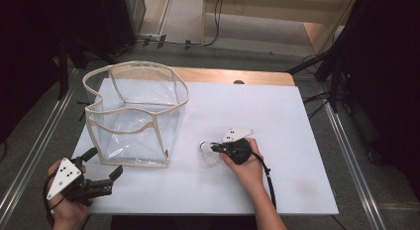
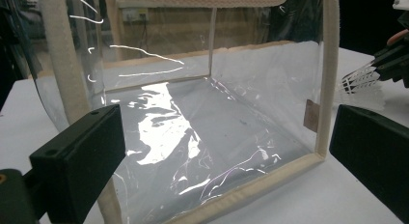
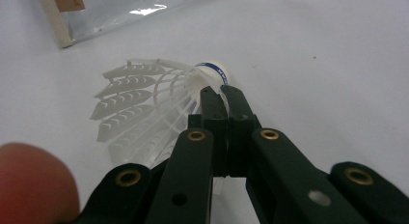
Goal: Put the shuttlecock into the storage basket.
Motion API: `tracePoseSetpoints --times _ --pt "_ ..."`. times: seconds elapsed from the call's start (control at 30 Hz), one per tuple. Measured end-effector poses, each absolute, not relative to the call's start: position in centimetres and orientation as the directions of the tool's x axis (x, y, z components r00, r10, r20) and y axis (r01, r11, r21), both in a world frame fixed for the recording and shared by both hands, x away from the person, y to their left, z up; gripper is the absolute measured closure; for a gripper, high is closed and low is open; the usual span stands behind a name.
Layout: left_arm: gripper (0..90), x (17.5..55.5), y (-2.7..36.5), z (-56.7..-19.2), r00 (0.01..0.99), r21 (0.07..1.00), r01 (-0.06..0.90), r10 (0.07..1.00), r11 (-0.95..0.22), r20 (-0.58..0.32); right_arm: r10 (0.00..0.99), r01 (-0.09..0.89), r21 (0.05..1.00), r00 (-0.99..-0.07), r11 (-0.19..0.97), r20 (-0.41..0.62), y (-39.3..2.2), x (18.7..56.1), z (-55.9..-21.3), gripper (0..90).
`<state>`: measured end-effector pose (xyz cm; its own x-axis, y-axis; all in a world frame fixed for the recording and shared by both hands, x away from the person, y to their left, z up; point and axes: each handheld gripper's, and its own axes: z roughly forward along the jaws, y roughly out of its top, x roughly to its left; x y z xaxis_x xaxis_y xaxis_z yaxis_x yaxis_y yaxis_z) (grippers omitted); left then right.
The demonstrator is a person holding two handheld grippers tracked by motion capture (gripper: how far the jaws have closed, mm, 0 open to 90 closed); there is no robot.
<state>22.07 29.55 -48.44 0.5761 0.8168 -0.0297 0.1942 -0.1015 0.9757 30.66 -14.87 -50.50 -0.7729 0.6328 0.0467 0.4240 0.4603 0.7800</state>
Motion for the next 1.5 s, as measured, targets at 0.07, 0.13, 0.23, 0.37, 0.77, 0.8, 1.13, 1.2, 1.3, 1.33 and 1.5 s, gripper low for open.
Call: tracePoseSetpoints --times 0.07,0.13,0.23,0.37,0.77,0.8,1.13,1.2,1.3,1.33,1.5 --pt "0.0 22.3 29.3 -48.5 0.579 0.977 0.193 0.814 -0.095 -0.035 0.633 0.425 0.785 -0.772 0.450 0.055 -15.0 30.7 -50.4 87.6" --pt "0.0 22.5 29.2 -48.6 0.585 0.977 0.191 0.811 -0.100 -0.031 0.634 0.427 0.787 -0.771 0.446 0.059 -15.1 30.6 -50.3 87.6" --pt "0.0 22.7 29.2 -48.7 0.581 0.977 0.190 0.813 -0.095 -0.034 0.630 0.423 0.792 -0.774 0.440 0.063 -15.3 30.6 -50.0 87.7" --pt "0.0 22.9 29.0 -48.8 0.586 0.976 0.188 0.810 -0.106 -0.025 0.629 0.420 0.798 -0.775 0.433 0.068 -15.5 30.5 -49.7 87.7" --pt "0.0 22.3 29.3 -48.1 0.582 0.978 0.184 0.813 -0.095 -0.030 0.630 0.411 0.822 -0.772 0.394 0.084 -16.3 30.2 -48.2 87.7" --pt "0.0 22.3 29.3 -48.1 0.582 0.977 0.189 0.812 -0.099 -0.030 0.636 0.416 0.822 -0.767 0.389 0.087 -16.4 30.2 -48.0 87.7" --pt "0.0 21.9 29.7 -48.1 0.587 0.979 0.182 0.809 -0.092 -0.033 0.632 0.390 0.841 -0.771 0.374 0.076 -16.1 30.3 -45.9 87.6" --pt "0.0 21.8 29.7 -48.1 0.587 0.978 0.183 0.809 -0.097 -0.029 0.626 0.383 0.844 -0.776 0.375 0.073 -15.9 30.4 -45.5 87.6" --pt "0.0 21.7 29.6 -48.2 0.582 0.977 0.189 0.813 -0.103 -0.027 0.623 0.375 0.849 -0.779 0.373 0.070 -15.6 30.4 -45.1 87.6" --pt "0.0 21.7 29.6 -48.3 0.581 0.975 0.195 0.814 -0.105 -0.029 0.623 0.372 0.851 -0.779 0.371 0.069 -15.6 30.4 -44.9 87.6" --pt "0.0 21.7 29.5 -48.6 0.582 0.973 0.204 0.812 -0.111 -0.029 0.619 0.366 0.856 -0.783 0.366 0.070 -15.3 30.3 -44.4 87.6"
